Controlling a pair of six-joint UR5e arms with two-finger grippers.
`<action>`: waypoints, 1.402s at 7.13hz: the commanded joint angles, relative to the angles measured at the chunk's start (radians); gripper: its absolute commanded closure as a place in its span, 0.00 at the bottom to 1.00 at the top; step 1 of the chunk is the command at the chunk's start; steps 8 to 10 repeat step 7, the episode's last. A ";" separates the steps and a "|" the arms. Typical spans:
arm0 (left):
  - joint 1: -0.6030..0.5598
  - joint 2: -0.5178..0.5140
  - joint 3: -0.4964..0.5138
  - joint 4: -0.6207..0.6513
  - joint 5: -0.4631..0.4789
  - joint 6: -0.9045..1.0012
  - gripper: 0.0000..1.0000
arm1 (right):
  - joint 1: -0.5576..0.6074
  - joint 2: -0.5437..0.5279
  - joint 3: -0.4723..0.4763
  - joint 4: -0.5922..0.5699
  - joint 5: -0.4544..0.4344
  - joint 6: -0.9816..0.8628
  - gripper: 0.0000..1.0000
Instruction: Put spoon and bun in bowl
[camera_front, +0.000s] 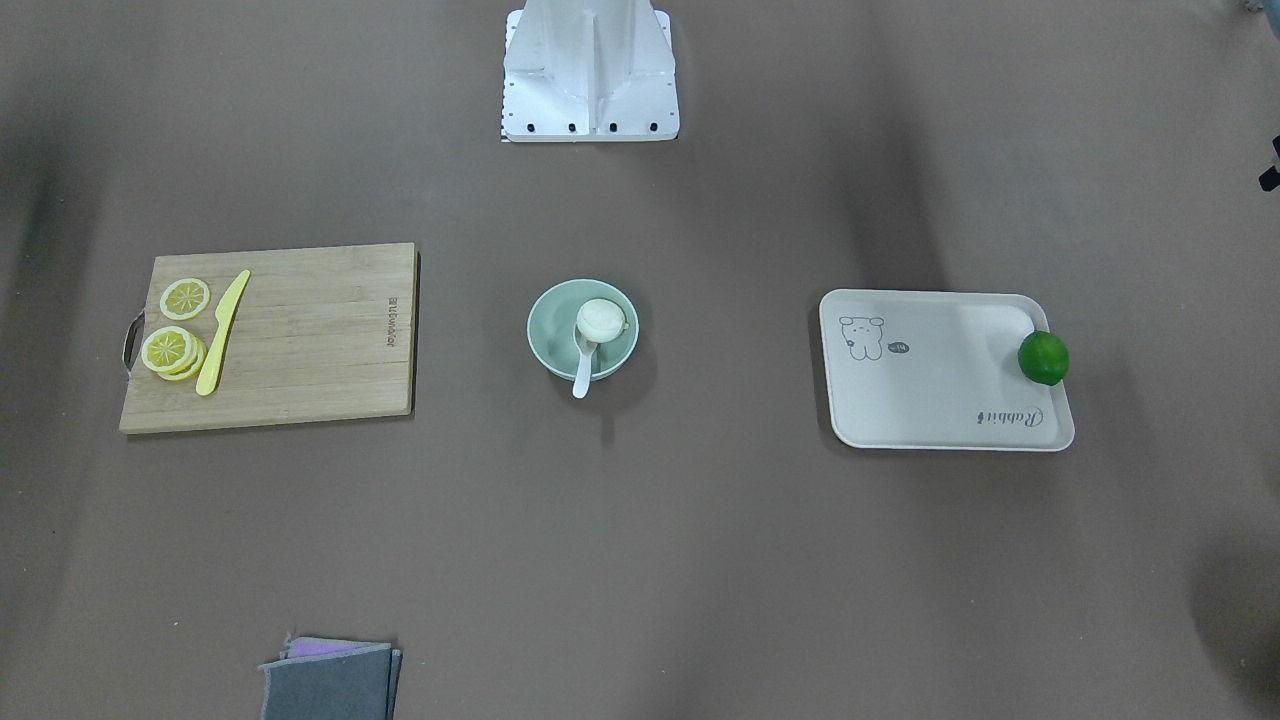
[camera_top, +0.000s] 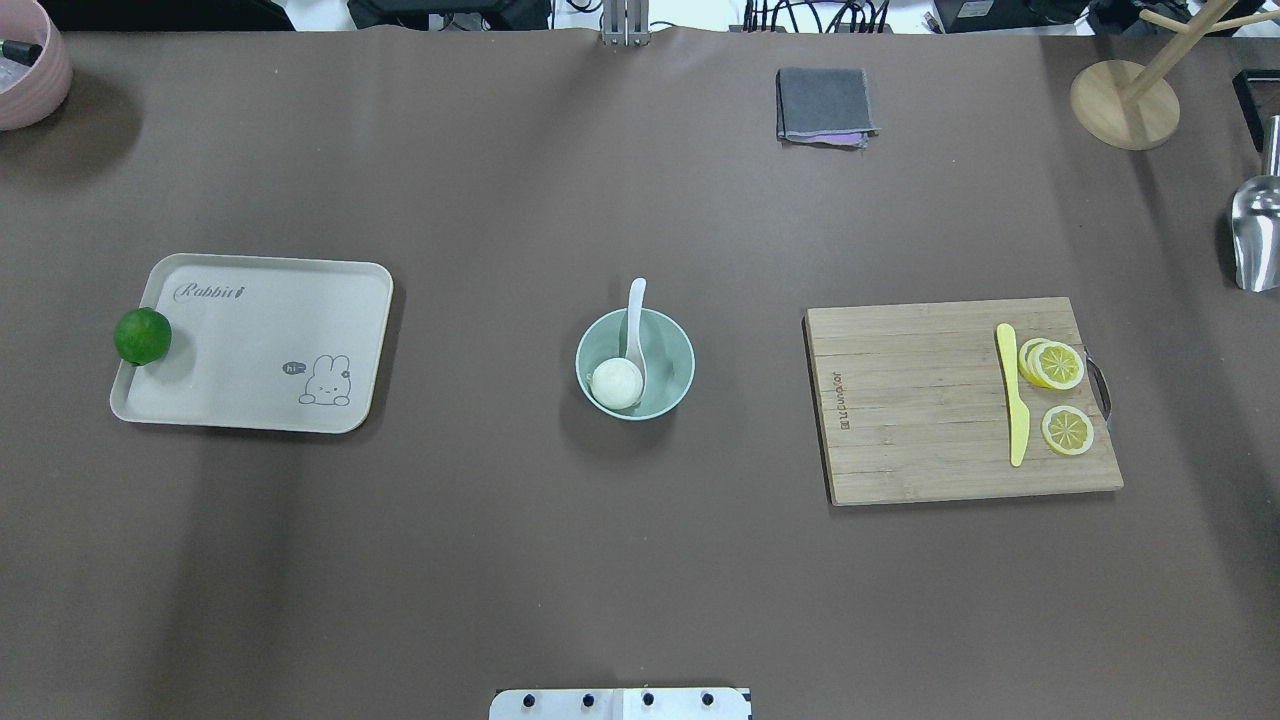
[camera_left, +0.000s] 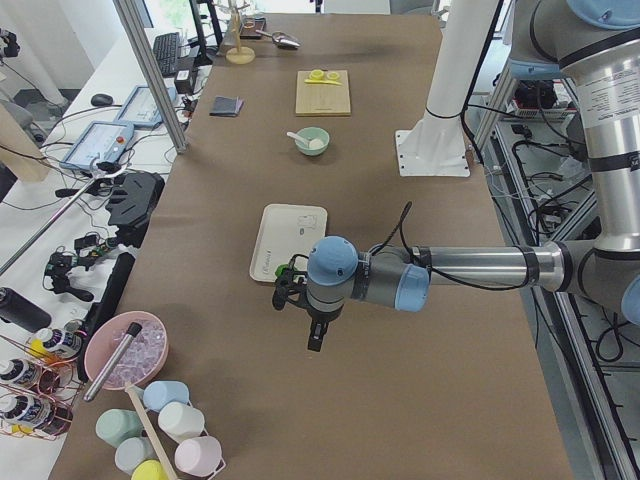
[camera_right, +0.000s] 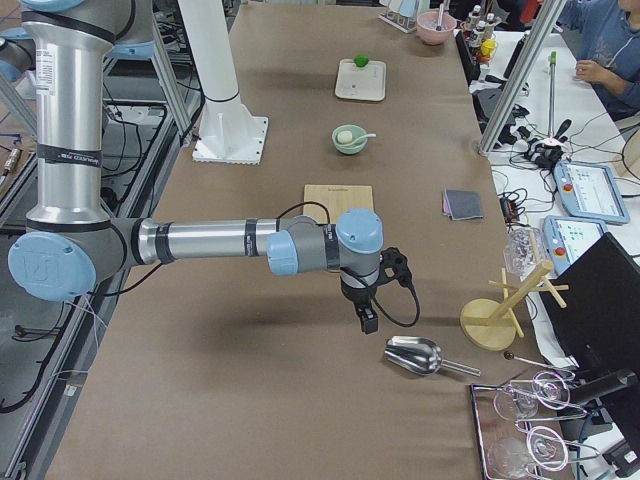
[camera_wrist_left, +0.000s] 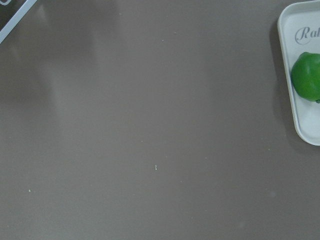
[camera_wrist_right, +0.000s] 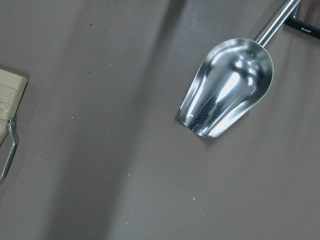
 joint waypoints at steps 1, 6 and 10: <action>0.001 -0.004 0.008 -0.001 0.002 0.000 0.02 | 0.000 0.003 0.000 0.002 0.006 0.001 0.00; -0.001 0.001 0.014 -0.002 0.003 0.000 0.02 | 0.000 0.000 -0.010 0.004 0.032 0.003 0.00; -0.001 -0.001 0.016 -0.002 0.003 0.000 0.02 | 0.000 0.000 -0.010 0.004 0.030 0.003 0.00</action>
